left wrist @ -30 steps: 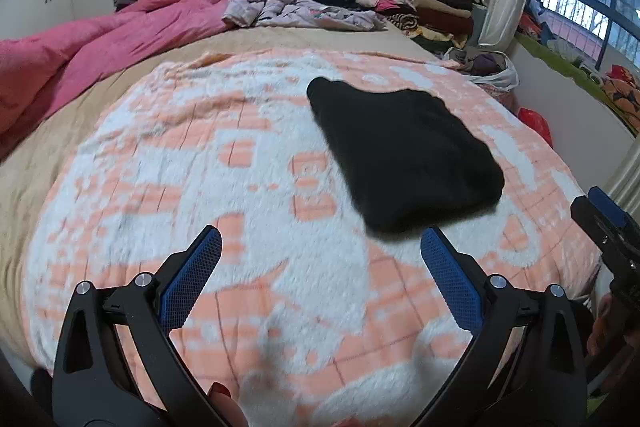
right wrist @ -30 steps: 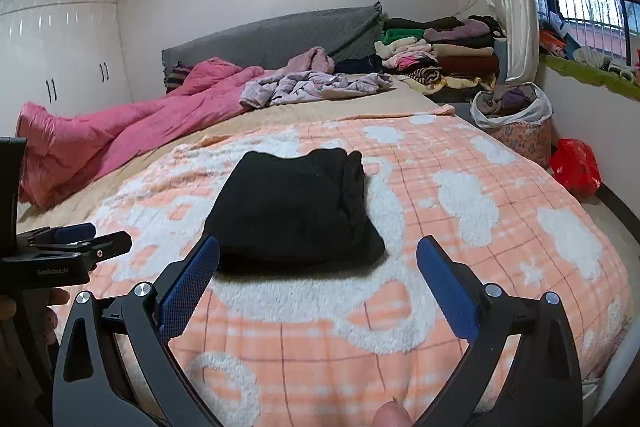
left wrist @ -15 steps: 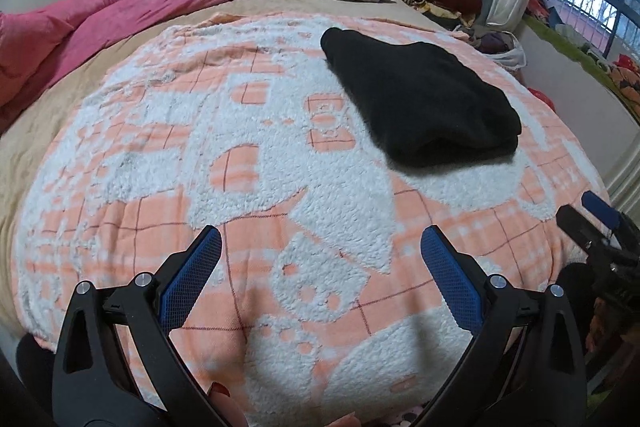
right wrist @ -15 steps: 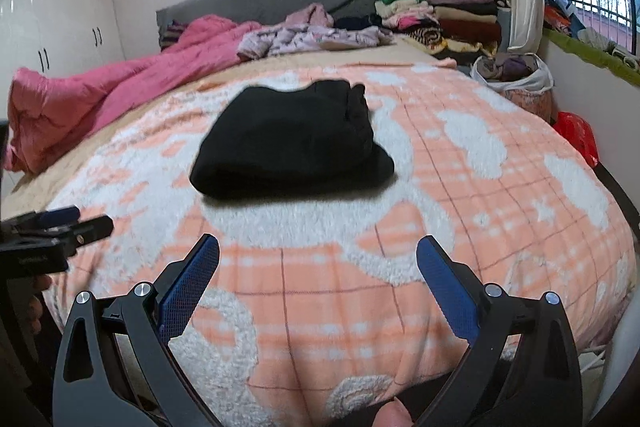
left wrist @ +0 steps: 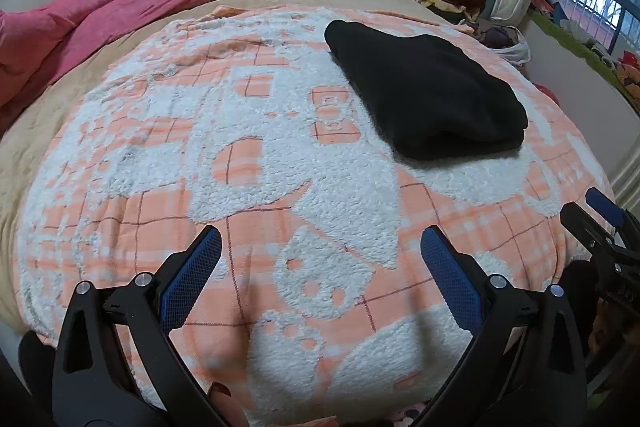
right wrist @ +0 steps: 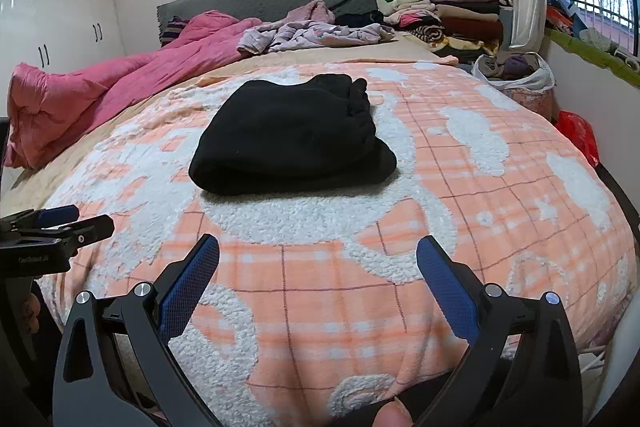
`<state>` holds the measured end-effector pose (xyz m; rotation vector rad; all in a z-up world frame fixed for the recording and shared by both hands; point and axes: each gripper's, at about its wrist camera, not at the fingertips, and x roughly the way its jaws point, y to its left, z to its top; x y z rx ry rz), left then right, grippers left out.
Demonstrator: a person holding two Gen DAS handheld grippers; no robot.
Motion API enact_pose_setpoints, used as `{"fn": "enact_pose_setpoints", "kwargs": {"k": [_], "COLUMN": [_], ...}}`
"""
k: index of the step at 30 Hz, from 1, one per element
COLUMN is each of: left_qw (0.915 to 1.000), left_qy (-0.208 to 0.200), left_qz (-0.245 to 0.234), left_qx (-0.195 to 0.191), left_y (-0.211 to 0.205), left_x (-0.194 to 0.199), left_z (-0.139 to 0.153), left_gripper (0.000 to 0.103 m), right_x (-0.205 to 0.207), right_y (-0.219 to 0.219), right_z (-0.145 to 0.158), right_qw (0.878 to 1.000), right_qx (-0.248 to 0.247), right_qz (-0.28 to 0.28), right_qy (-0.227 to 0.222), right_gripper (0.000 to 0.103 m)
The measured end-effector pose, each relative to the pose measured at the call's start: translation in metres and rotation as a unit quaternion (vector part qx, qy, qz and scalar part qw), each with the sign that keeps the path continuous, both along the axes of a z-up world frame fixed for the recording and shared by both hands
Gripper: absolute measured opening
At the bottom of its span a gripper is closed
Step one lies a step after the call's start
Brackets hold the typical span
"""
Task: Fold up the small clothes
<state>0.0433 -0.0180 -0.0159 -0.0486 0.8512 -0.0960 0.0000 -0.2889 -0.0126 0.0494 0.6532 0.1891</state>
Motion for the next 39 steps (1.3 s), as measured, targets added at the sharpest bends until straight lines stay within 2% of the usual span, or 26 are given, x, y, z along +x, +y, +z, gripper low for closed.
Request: {"fn": "enact_pose_setpoints", "kwargs": {"k": [39], "left_qw": [0.9999], "left_qy": [0.006], "left_qz": [-0.009], "left_qx": [-0.001], "left_y": [-0.0032], "left_x": [-0.0014], "left_z": [0.0040], "left_gripper": [0.093], "right_x": [-0.0021], "right_y": [0.0008], "right_z": [0.0061], "right_qw": [1.000], "right_qx": [-0.013], "right_qz": [-0.005], "right_qy": [-0.008], "right_gripper": [0.098]}}
